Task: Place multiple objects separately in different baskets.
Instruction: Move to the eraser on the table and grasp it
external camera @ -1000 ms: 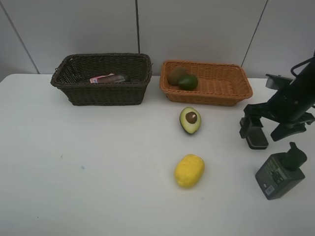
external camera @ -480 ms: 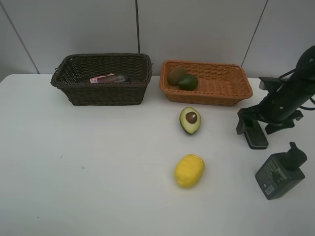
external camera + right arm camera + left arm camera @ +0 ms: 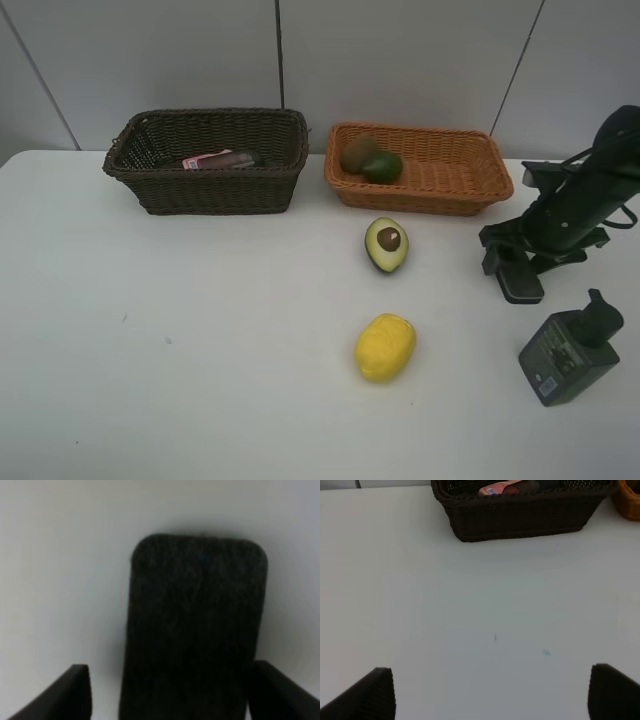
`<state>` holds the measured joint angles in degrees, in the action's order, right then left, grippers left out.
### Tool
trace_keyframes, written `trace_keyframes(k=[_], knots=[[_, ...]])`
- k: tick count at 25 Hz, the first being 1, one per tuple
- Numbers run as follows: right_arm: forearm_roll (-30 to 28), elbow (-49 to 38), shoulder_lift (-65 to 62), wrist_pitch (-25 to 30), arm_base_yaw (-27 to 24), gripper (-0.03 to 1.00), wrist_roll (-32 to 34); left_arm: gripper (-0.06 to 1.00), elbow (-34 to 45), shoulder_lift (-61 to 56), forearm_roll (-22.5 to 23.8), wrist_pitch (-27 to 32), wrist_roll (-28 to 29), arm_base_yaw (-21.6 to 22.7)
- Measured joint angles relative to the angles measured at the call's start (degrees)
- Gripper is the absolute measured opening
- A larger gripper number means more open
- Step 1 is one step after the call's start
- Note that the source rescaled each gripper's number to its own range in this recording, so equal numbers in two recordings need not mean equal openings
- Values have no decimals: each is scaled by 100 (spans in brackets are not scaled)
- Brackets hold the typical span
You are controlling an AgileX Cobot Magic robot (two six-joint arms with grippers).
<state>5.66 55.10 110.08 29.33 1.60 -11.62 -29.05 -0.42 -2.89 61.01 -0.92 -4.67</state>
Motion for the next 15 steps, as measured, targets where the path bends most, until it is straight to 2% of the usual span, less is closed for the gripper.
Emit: trace_keyframes(k=[2,3,11,15], knots=[[-116,0,52,1,0,32,0,100,0,0,0,0,0,0],[-177,0,59,1,0,25,0,100,0,0,0,0,0,0],[-314,7,59,58,0,25,0,100,0,0,0,0,0,0],[-357,17,-237,408,0,25,6,100,0,0,0,0,0,0]])
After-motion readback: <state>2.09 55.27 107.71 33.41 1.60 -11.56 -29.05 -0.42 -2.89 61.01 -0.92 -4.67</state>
